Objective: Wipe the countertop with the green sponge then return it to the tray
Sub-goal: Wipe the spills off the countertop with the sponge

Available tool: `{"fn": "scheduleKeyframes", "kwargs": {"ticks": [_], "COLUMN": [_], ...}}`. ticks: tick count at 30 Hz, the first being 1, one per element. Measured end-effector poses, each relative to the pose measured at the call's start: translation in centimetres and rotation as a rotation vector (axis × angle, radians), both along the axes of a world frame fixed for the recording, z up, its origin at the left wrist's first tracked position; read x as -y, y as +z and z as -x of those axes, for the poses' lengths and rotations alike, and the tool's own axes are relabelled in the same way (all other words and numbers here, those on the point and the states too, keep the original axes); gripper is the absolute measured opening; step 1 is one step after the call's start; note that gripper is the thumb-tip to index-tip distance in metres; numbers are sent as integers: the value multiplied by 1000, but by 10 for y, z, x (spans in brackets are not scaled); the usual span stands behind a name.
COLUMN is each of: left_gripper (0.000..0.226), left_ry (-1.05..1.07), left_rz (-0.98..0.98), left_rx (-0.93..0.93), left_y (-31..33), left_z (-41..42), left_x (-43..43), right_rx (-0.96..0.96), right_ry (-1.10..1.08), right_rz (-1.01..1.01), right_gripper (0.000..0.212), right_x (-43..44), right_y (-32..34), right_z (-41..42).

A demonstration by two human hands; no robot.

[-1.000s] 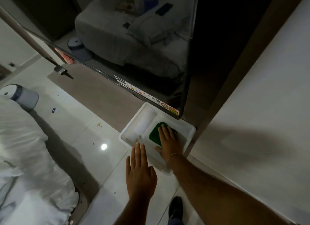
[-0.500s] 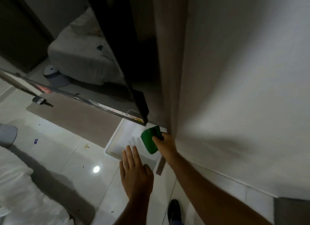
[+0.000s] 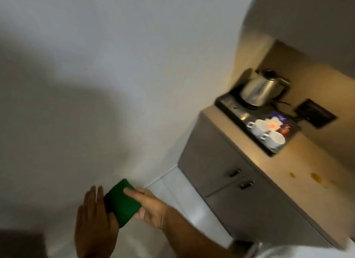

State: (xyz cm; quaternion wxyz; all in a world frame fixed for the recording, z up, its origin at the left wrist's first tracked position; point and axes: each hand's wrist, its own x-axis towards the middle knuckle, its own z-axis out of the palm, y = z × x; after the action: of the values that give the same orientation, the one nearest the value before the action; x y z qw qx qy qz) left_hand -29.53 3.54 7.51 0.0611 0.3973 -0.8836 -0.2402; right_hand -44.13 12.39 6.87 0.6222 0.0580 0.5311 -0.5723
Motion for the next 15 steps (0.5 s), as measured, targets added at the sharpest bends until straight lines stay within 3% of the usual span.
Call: {"fn": "scheduleKeyframes", "kwargs": {"ticks": [5, 9, 15], "left_gripper": [70, 68, 77], "left_ry": [-450, -756, -1063], "left_rz": [103, 127, 123], "left_rx": [-83, -136, 2], "left_y": [-2, -5, -12], "left_z": [116, 191, 278], "left_x": [-74, -155, -273], "right_rx": [-107, -58, -136], "right_ry": [-345, -742, -1158], "right_rz": [-20, -10, 36], "right_gripper": [52, 56, 48], "right_x": [-153, -272, -417], "right_y": [-9, -8, 10], "right_z": [69, 93, 119]}}
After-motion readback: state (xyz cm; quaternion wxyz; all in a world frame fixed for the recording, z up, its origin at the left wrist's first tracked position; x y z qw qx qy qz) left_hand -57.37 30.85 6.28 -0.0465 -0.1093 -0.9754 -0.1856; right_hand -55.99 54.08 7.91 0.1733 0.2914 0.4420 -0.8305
